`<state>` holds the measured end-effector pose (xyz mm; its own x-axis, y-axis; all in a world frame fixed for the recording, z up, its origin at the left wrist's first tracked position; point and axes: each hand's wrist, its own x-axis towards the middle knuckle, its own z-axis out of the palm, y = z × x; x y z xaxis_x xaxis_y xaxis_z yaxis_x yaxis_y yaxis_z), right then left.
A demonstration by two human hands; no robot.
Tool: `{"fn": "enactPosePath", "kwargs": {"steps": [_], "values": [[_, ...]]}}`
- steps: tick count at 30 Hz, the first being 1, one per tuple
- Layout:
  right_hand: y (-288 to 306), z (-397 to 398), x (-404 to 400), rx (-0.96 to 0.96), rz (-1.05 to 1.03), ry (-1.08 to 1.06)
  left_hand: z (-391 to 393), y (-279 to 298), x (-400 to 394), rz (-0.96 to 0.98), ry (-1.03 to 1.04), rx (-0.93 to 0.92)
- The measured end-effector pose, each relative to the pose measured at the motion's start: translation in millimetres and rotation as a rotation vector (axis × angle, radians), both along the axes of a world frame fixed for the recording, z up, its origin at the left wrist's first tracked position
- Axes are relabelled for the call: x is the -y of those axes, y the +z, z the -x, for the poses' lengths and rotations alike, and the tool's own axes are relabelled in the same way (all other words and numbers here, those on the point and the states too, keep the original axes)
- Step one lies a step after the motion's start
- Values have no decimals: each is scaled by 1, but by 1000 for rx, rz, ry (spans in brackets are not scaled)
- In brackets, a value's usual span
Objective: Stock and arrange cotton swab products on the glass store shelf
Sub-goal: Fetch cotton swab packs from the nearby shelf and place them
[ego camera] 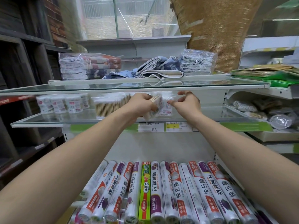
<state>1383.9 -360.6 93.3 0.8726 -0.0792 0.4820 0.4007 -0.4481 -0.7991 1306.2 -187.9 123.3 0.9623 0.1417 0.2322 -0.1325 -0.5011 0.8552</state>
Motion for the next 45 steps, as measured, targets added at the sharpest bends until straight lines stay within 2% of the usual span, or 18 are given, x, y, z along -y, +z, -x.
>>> {"fn": "enactPosePath", "kwargs": {"steps": [7,12,16,19,26,34,39,45], "values": [[-3,5,15,29,-47,-15,-6,-4,-1,46,49,69],[-3,11,17,1,-90,278,-7,-5,4,99,65,99],[0,13,6,33,11,409,-8,-8,6,59,78,120],[3,15,-4,56,112,365,-10,-10,9,35,77,143],[0,6,0,12,116,232,-9,-12,0,14,57,144],[-3,1,-5,-42,120,105,-8,-18,-21,-119,244,151],[4,8,0,-33,234,36,-7,-19,-27,-112,270,171],[-3,10,-1,-47,67,63,-4,-21,-24,-132,282,194]]}}
